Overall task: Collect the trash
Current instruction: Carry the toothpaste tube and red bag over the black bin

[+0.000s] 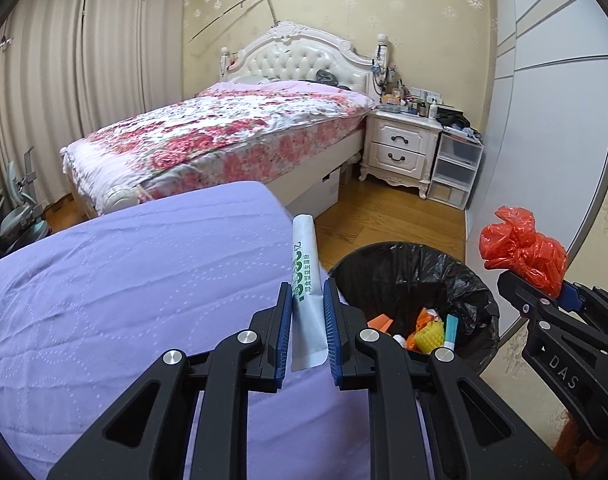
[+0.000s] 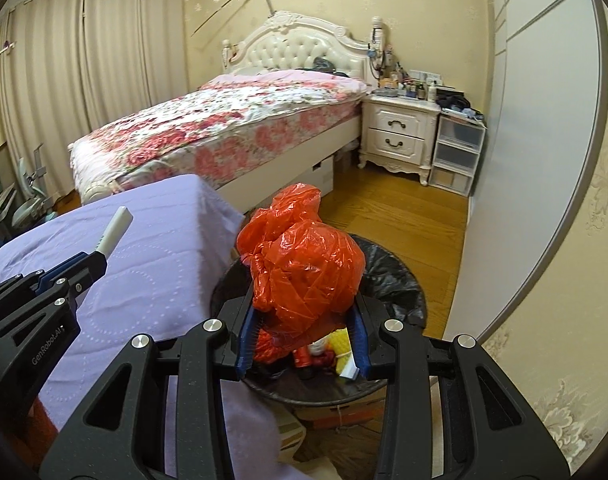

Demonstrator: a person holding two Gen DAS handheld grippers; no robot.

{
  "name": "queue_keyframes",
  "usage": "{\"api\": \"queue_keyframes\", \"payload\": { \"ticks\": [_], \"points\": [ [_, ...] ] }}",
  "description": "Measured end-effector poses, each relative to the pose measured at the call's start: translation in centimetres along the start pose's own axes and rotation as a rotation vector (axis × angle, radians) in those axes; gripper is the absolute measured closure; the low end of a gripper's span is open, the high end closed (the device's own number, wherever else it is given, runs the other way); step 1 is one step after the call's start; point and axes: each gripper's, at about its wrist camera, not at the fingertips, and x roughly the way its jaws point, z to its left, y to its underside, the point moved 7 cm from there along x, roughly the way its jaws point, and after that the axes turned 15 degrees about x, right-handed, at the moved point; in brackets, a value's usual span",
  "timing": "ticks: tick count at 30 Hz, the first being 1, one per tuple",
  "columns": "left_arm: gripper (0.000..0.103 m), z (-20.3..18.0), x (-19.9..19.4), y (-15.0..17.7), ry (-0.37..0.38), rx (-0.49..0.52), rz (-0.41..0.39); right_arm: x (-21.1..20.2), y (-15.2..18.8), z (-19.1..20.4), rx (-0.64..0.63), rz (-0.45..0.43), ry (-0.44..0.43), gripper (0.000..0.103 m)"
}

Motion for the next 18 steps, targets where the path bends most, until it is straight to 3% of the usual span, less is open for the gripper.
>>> {"api": "queue_keyframes", "payload": {
  "ticks": [18],
  "points": [
    [0.086, -4.2, 6.4, -2.7, 0.013, 0.084, 0.051, 5.1, -1.4, -2.7, 0.07, 0.018, 0.048, 0.066]
  ]
}}
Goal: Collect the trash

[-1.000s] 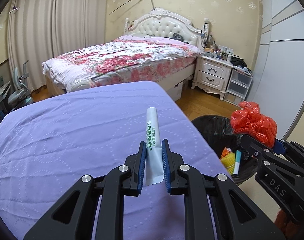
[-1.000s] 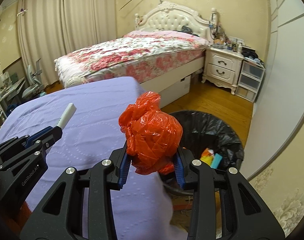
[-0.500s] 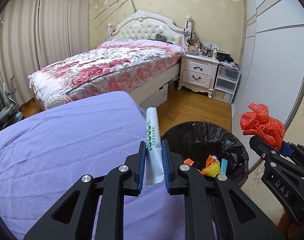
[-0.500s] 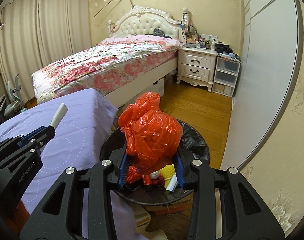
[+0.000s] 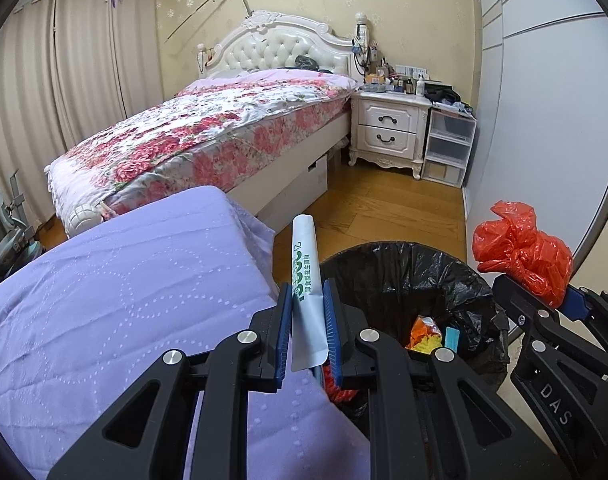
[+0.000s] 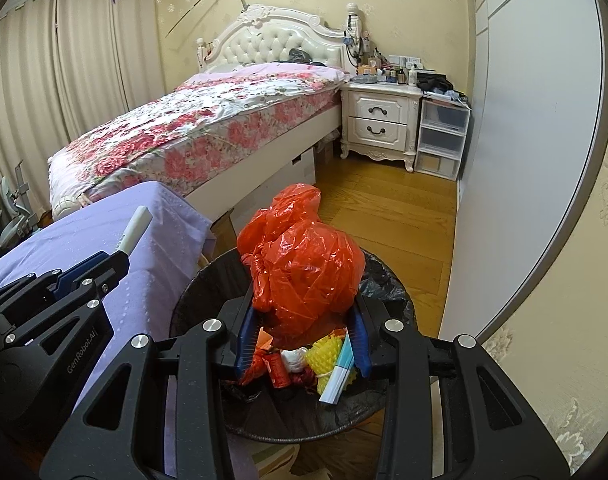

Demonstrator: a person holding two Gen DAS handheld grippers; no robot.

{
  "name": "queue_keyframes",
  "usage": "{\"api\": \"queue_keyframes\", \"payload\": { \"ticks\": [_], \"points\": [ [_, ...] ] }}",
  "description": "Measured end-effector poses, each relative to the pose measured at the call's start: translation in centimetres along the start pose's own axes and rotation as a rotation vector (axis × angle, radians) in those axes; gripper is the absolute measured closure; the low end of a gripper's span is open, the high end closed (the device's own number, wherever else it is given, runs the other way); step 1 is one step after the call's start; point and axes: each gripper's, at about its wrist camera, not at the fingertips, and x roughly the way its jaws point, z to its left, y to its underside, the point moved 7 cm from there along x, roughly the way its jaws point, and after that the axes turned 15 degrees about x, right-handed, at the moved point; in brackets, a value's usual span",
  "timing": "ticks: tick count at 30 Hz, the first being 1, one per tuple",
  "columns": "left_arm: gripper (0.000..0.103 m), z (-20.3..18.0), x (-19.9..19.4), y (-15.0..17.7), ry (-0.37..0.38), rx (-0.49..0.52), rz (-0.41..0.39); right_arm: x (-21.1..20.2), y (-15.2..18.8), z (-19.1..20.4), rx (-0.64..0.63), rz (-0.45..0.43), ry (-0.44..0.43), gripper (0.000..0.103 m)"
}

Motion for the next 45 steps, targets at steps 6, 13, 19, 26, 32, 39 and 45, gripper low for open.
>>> {"api": "queue_keyframes", "payload": {
  "ticks": [6, 13, 19, 26, 32, 39, 45],
  "points": [
    [0.086, -0.4, 1.4, -0.7, -0.005, 0.016, 0.014, 1.9, -0.3, -0.8, 0.024, 0.024, 0.019, 0.066],
    [0.085, -0.7, 2.5, -0.5, -0.004, 0.025, 0.04, 3.3, -0.2, -1.2, 0.031, 0.041, 0.031, 0.062],
    [0.052, -0.5, 2.8, -0.3, -0.021, 0.027, 0.043, 3.6, -0.2, -1.2, 0.04, 0.034, 0.042, 0.054],
    [0.03, 0.4, 2.6, -0.2, -0.045, -0.003, 0.041, 3.2, -0.4, -1.6, 0.045, 0.018, 0.055, 0.047],
    [0.026, 1.0, 2.3, -0.2, -0.055, -0.016, 0.037, 2.8, -0.8, -1.9, 0.05, -0.002, 0.066, 0.035],
    [0.024, 1.4, 1.8, -0.1, -0.076, -0.016, 0.03, 2.3, -0.8, -1.9, 0.044, -0.02, 0.073, 0.024],
    [0.023, 1.9, 1.1, 0.9, -0.073, -0.025, 0.032, 1.5, -0.4, -2.0, 0.053, -0.019, 0.072, 0.02]
  ]
}}
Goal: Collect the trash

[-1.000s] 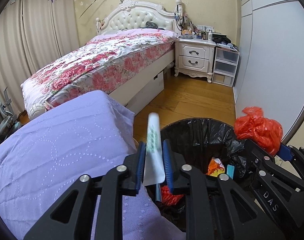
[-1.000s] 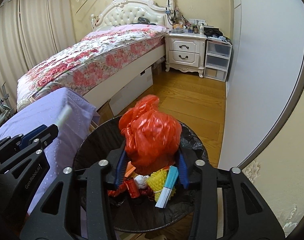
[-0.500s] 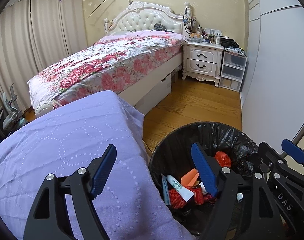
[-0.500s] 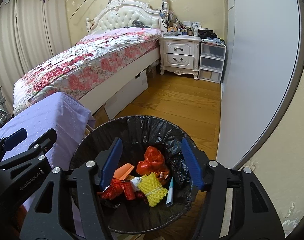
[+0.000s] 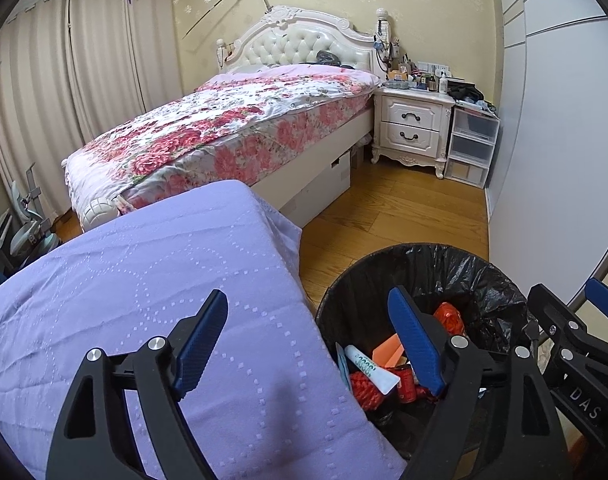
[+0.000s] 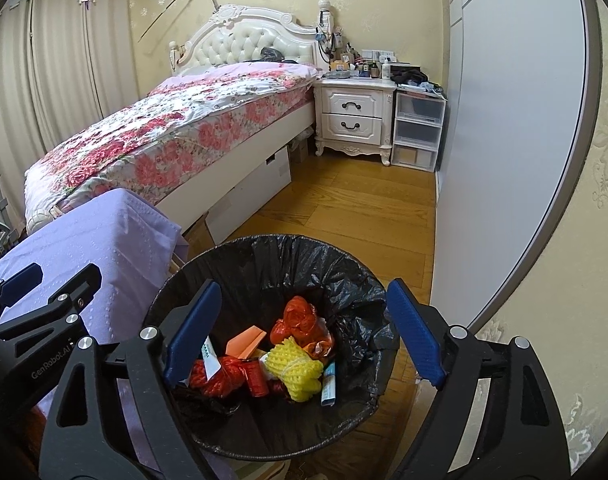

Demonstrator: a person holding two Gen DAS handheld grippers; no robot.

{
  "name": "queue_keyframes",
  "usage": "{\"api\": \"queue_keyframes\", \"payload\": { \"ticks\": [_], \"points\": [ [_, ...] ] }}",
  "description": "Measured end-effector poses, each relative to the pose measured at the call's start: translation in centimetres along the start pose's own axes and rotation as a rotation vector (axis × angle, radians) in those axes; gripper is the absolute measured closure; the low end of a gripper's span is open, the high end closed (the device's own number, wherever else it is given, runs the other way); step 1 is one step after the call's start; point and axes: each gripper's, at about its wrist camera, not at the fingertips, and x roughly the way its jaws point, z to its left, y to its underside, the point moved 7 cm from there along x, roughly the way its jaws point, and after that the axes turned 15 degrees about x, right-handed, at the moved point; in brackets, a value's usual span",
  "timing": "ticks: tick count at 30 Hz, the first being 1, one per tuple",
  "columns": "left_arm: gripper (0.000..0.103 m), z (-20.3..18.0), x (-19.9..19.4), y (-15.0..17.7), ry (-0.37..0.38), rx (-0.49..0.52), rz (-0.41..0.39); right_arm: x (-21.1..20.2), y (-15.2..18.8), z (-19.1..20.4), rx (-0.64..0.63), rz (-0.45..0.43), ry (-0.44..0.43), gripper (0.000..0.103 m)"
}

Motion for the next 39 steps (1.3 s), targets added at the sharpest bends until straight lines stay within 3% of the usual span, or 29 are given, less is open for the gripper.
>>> {"api": "queue_keyframes", "payload": {
  "ticks": [39],
  "points": [
    [0.019, 4.7, -11.0, 7.1, -0.03, -0.119, -0.064, -11.0, 5.3, 4.5, -0.138, -0.061, -0.114, 0.018]
  ]
}}
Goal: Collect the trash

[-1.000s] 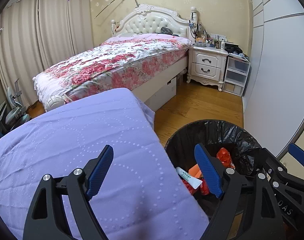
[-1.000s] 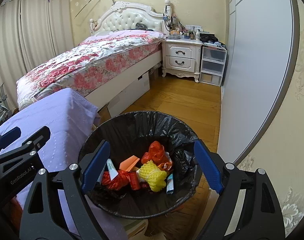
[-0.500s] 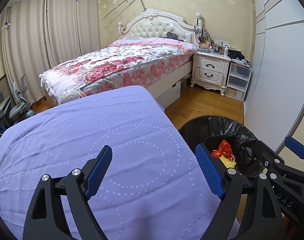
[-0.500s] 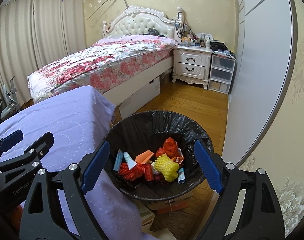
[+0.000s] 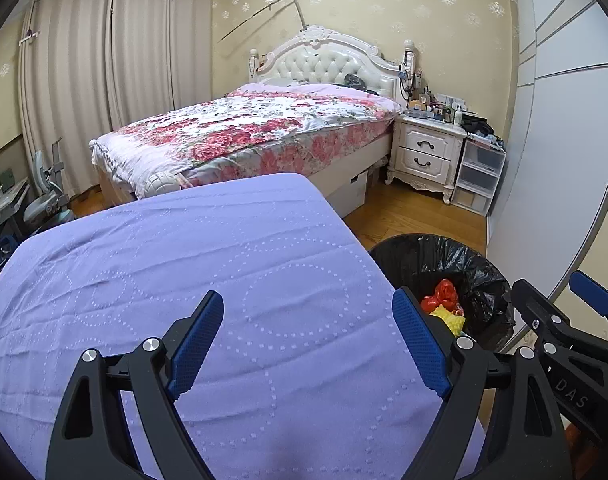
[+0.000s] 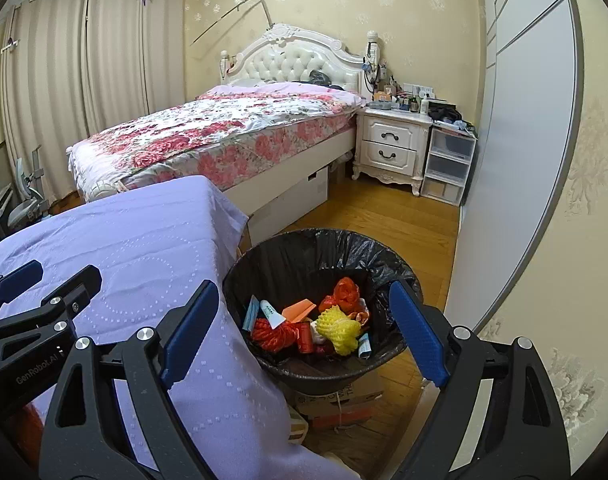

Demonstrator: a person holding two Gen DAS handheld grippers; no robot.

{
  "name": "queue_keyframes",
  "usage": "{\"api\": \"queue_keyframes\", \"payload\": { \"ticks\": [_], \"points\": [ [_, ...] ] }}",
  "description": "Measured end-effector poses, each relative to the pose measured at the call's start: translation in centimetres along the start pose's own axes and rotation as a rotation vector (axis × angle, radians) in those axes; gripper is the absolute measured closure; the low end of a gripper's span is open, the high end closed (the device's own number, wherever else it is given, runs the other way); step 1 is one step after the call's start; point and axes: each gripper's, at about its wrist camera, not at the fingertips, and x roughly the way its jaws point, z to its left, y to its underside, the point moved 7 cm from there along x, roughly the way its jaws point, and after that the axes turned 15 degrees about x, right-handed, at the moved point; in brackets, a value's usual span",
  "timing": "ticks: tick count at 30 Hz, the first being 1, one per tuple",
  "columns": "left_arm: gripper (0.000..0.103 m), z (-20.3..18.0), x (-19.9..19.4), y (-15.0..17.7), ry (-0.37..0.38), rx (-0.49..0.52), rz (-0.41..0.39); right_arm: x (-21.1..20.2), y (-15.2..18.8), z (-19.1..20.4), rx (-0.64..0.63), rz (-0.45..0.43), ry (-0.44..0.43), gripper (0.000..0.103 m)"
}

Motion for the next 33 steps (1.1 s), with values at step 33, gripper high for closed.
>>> {"api": "queue_keyframes", "payload": {
  "ticks": [33],
  "points": [
    [0.019, 0.8, -1.8, 1.0, -0.014, -0.026, -0.018, -2.2, 0.2, 0.1, -0.018, -0.022, -0.019, 0.017]
  ]
}}
